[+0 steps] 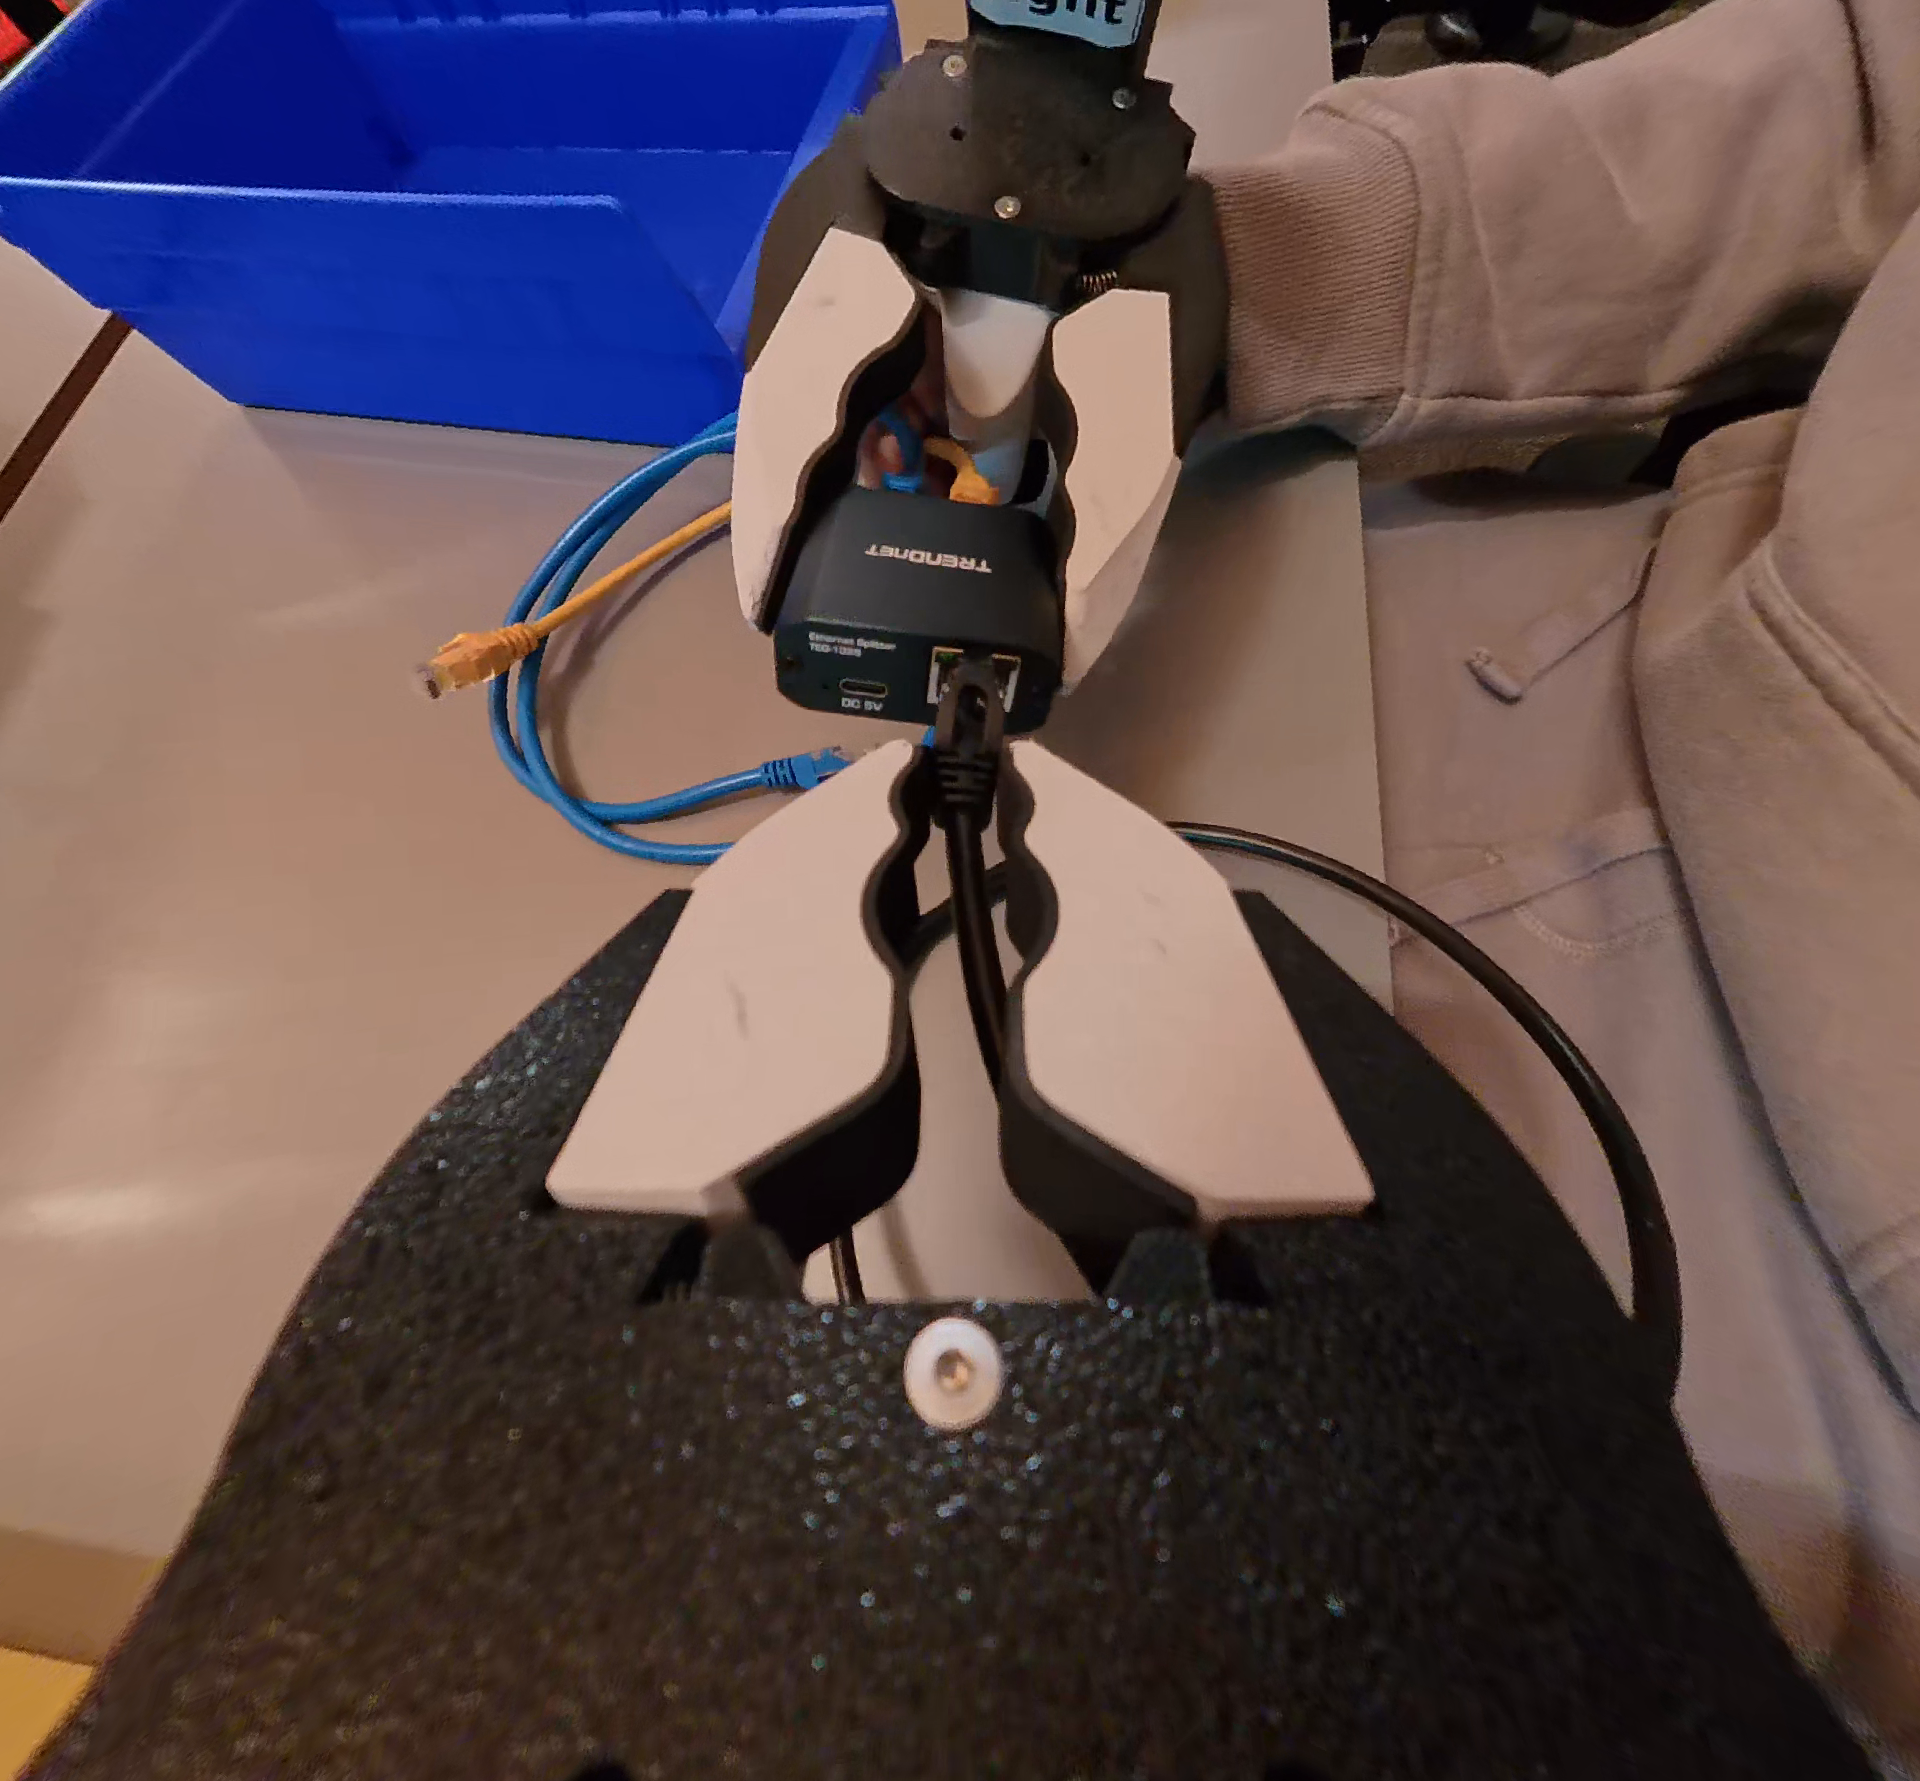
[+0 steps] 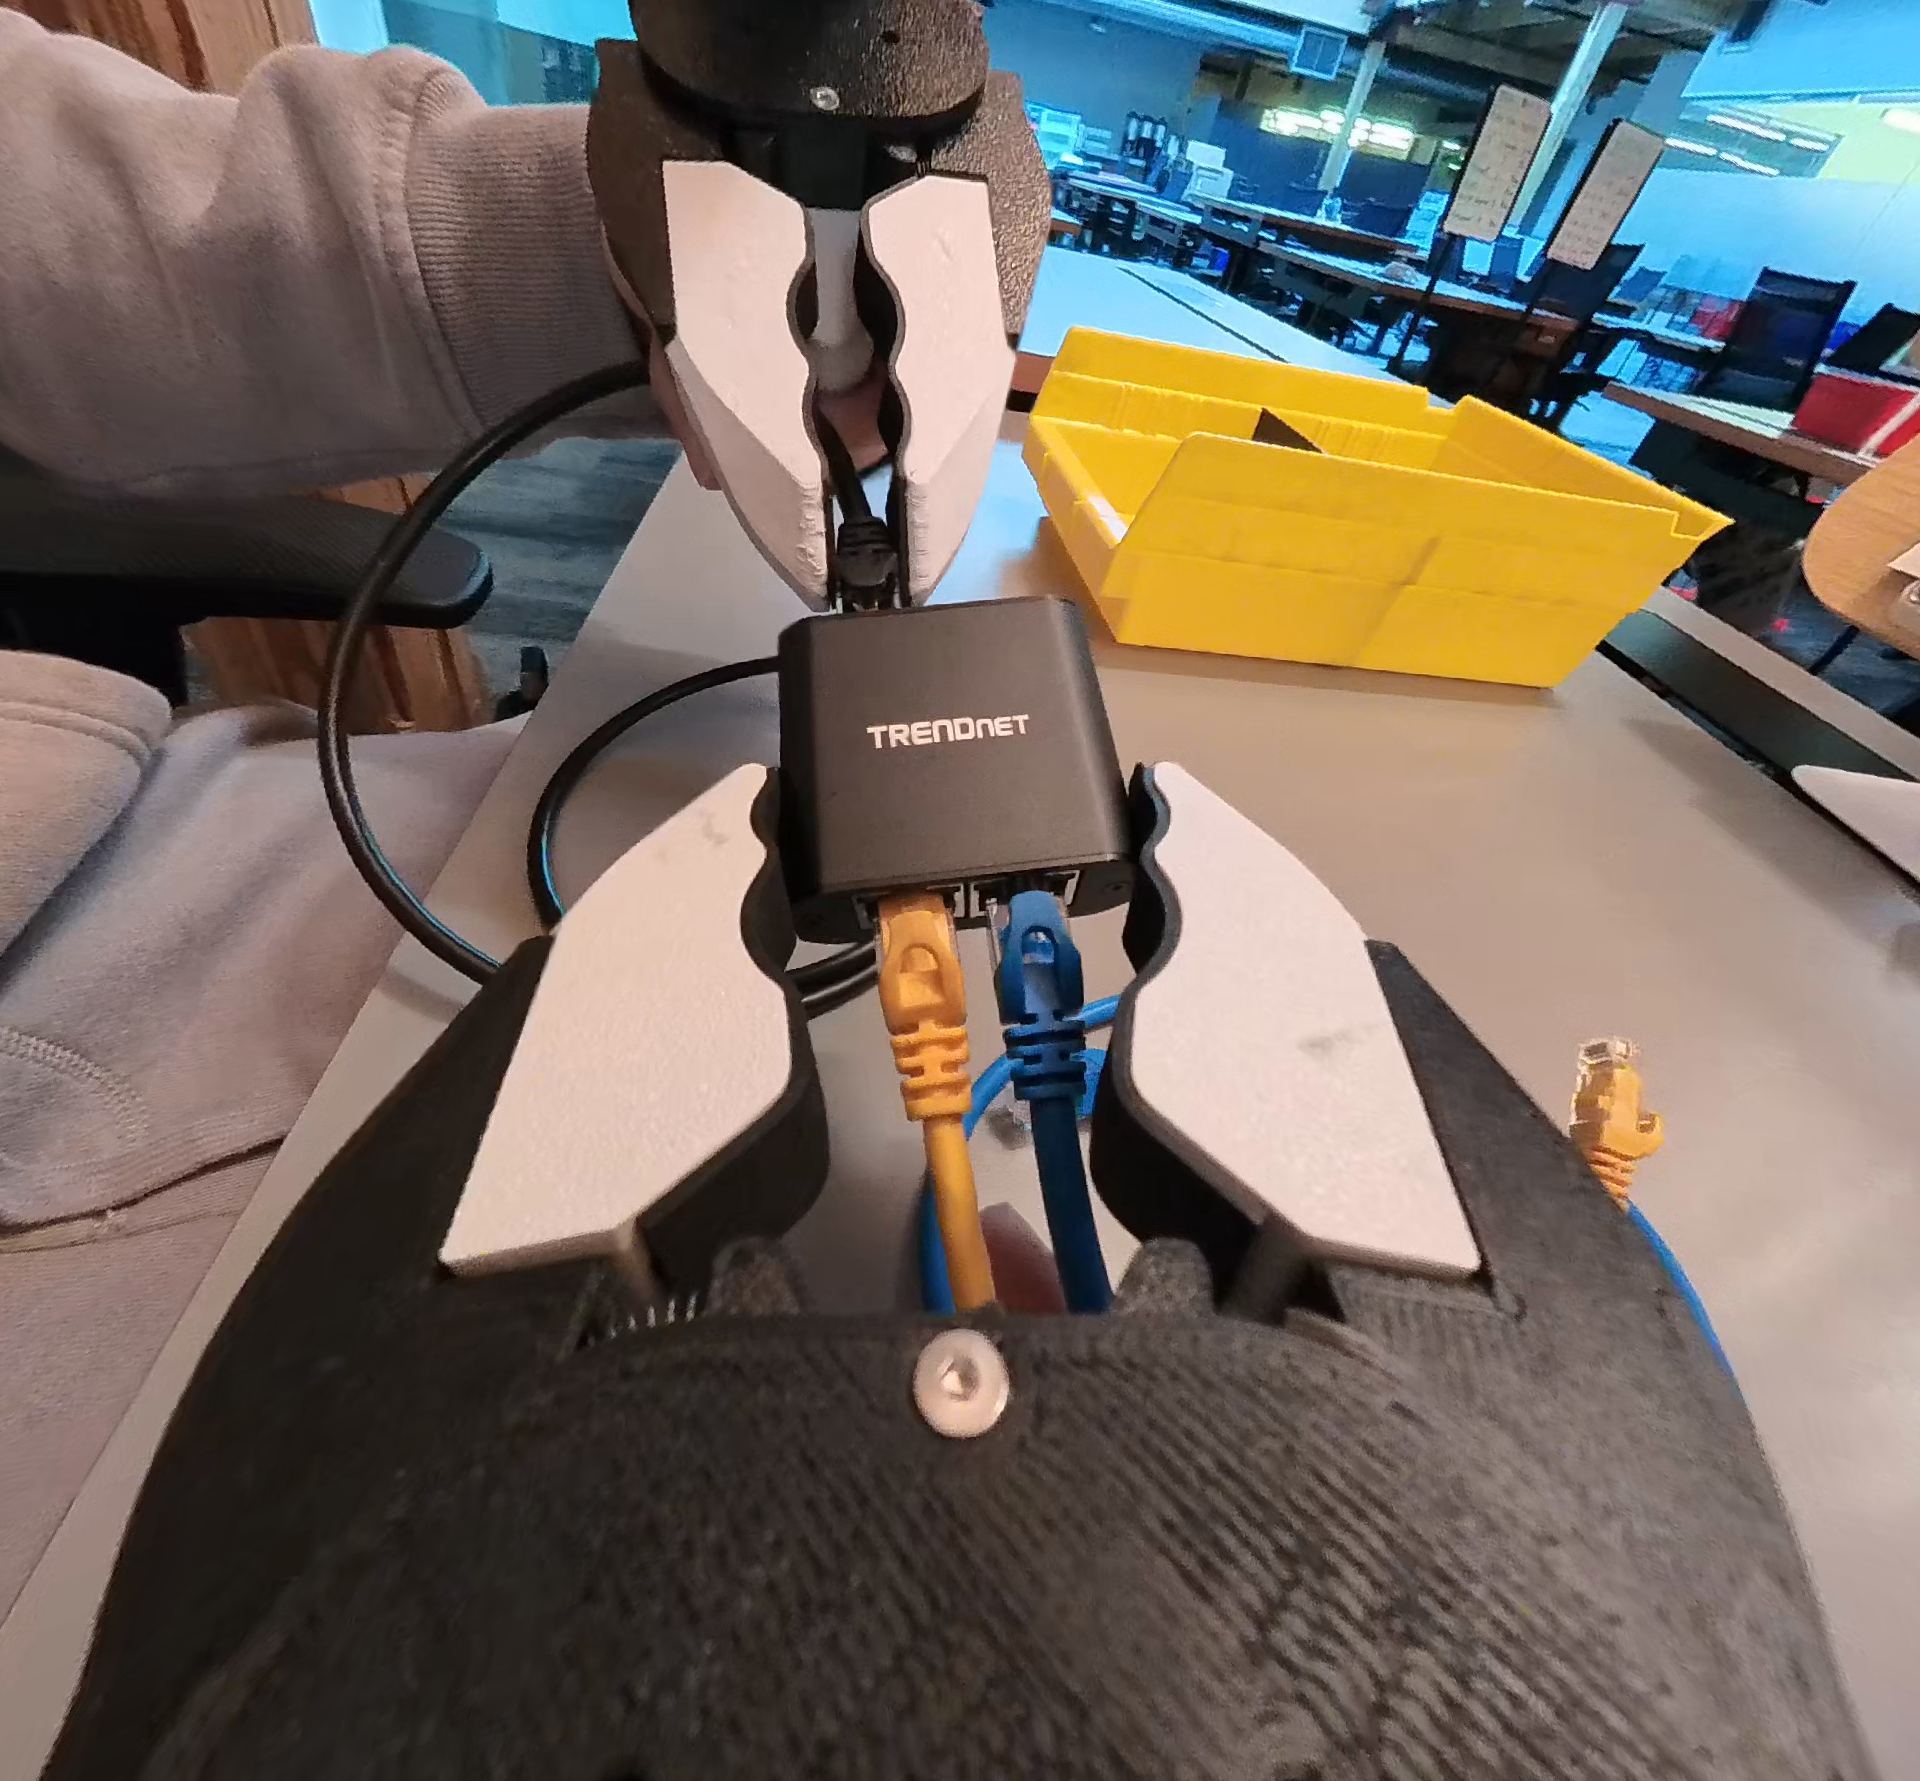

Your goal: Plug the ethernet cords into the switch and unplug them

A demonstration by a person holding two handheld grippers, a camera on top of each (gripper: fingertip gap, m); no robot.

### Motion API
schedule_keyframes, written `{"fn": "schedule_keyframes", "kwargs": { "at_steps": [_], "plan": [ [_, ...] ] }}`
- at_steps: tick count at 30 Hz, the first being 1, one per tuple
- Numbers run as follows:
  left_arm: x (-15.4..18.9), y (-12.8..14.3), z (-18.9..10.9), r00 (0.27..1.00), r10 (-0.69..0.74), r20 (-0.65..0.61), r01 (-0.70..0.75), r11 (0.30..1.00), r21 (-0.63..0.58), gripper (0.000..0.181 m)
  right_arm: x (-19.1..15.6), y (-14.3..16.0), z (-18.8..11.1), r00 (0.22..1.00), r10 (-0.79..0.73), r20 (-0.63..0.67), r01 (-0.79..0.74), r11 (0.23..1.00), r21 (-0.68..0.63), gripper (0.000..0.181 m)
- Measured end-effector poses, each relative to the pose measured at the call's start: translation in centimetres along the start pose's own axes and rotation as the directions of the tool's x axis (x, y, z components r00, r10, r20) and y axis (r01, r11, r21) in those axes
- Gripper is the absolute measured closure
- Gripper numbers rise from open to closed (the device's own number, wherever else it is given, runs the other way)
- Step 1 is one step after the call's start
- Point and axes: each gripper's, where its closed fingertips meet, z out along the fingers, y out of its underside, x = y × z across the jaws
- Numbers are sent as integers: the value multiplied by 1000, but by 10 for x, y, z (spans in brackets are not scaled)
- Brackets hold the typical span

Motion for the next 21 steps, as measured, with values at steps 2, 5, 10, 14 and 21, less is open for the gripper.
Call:
{"fn": "schedule_keyframes", "kwargs": {
  "at_steps": [2,5,10,14,21],
  "plan": [
    [0,-3,1,1000,-6,-3,6,1000,25,170,1,-2,-2,1000,10,-3,-10,1000,16,119],
    [-1,-7,2,1000,-3,-1,3,999,45,170,1,-4,-4,1000,9,-1,-9,999,33,118],
    [2,-14,4,1000,5,-19,-4,997,74,170,0,-7,-7,999,25,23,-27,997,66,118],
    [3,-11,6,1000,0,-13,0,999,52,170,0,-6,-6,999,30,29,-31,998,53,118],
    [2,-15,5,999,27,41,-29,998,50,170,1,-9,-7,1000,7,3,-7,997,79,118]
  ]
}}
